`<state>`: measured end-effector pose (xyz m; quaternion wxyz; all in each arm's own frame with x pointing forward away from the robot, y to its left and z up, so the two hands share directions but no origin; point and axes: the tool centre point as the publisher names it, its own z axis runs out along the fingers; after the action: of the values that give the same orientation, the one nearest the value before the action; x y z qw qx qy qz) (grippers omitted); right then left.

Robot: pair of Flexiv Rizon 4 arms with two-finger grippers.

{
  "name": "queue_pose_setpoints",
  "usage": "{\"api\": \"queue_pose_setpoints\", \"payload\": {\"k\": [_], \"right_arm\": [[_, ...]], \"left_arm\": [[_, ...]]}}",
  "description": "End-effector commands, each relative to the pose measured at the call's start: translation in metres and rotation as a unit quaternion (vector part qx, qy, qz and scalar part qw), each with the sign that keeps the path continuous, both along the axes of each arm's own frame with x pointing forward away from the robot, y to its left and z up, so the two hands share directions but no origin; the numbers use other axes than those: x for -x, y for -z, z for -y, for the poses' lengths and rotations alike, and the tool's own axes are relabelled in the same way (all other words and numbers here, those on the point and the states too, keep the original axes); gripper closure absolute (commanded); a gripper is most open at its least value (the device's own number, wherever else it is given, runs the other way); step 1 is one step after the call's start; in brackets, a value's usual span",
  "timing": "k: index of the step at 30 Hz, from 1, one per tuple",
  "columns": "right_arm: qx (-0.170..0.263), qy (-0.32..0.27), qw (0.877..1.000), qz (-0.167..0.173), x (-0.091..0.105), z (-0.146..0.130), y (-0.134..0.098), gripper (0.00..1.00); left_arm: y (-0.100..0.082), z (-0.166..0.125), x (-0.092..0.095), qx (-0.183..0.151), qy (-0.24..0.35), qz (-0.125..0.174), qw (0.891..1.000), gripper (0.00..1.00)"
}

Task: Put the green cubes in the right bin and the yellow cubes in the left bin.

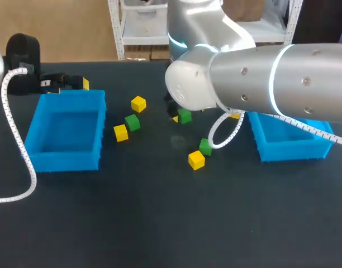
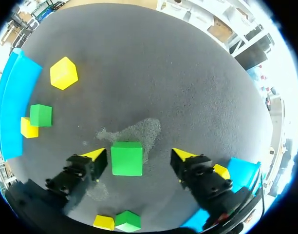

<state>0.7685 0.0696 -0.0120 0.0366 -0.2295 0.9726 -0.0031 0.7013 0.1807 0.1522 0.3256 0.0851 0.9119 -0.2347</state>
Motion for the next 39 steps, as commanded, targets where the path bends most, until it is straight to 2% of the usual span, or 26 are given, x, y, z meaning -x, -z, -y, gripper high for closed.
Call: {"api": "queue_pose_setpoints", "payload": {"k": [1, 3, 6, 7, 14, 18, 25, 32, 39], "right_arm": [[0.001, 0.000, 1.000, 0.005, 0.001, -0.001, 0.002, 0.81], [0.001, 0.000, 1.000, 0.006, 0.001, -0.003, 0.002, 0.94], [0.001, 0.000, 1.000, 0.007, 0.000, -0.005, 0.003, 0.96], [0.000, 0.001, 1.000, 0.007, 0.001, -0.006, 0.004, 1.00], [0.004, -0.003, 1.000, 0.008, 0.002, -0.008, 0.004, 1.00], [0.008, -0.008, 1.000, 0.018, 0.001, -0.005, -0.006, 1.00], [0.009, -0.002, 0.999, 0.046, -0.004, 0.013, -0.038, 1.00], [0.003, 0.015, 0.997, 0.081, -0.008, 0.045, -0.076, 1.00], [0.001, 0.038, 0.993, 0.113, -0.004, 0.079, -0.108, 1.00]], "left_arm": [[0.001, -0.002, 0.000, 0.004, 0.003, 0.003, 1.000, 0.00], [0.001, -0.002, 0.000, 0.004, 0.003, 0.003, 1.000, 0.00], [0.001, -0.002, 0.000, 0.004, 0.003, 0.003, 1.000, 0.00], [0.001, -0.002, 0.000, 0.004, 0.003, 0.003, 1.000, 0.00], [0.001, -0.002, 0.000, 0.004, 0.003, 0.003, 1.000, 0.00], [0.001, -0.002, 0.000, 0.004, 0.003, 0.003, 1.000, 0.00], [0.001, -0.002, 0.000, 0.004, 0.003, 0.003, 1.000, 0.00], [0.001, -0.002, 0.000, 0.004, 0.003, 0.003, 1.000, 0.00], [0.001, -0.002, 0.000, 0.004, 0.003, 0.003, 1.000, 0.00]]}}
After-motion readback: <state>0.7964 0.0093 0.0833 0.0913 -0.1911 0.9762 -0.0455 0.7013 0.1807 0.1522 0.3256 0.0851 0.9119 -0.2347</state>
